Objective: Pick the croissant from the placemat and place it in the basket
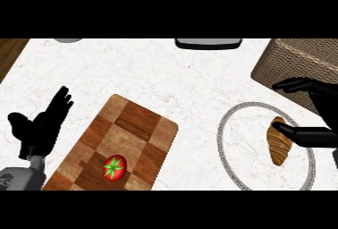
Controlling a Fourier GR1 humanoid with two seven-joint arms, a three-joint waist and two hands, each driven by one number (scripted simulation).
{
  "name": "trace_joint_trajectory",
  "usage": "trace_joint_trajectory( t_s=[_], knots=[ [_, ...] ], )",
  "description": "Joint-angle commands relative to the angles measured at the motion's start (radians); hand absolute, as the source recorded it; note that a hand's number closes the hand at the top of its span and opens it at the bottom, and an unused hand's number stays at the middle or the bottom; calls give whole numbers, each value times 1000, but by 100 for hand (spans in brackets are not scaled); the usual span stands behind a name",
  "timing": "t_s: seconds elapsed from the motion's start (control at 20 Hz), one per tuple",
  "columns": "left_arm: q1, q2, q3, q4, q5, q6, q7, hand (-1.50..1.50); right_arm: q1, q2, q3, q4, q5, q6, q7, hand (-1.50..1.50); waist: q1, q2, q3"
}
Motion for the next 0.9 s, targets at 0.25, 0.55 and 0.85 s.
trace_joint_trajectory(
  t_s=[0.25,0.55,0.85],
  knots=[
    [-116,15,41,73,-9,-31,96,0,-10,153,135,-114,316,-242,107,-150,-15,-9,-7],
    [-69,35,50,5,10,-42,115,0,-94,-96,86,-178,348,-79,482,-150,-19,-17,-11],
    [-89,24,46,12,-14,-8,137,0,-201,-319,26,-198,451,52,750,-150,-24,-17,-10]
  ],
)
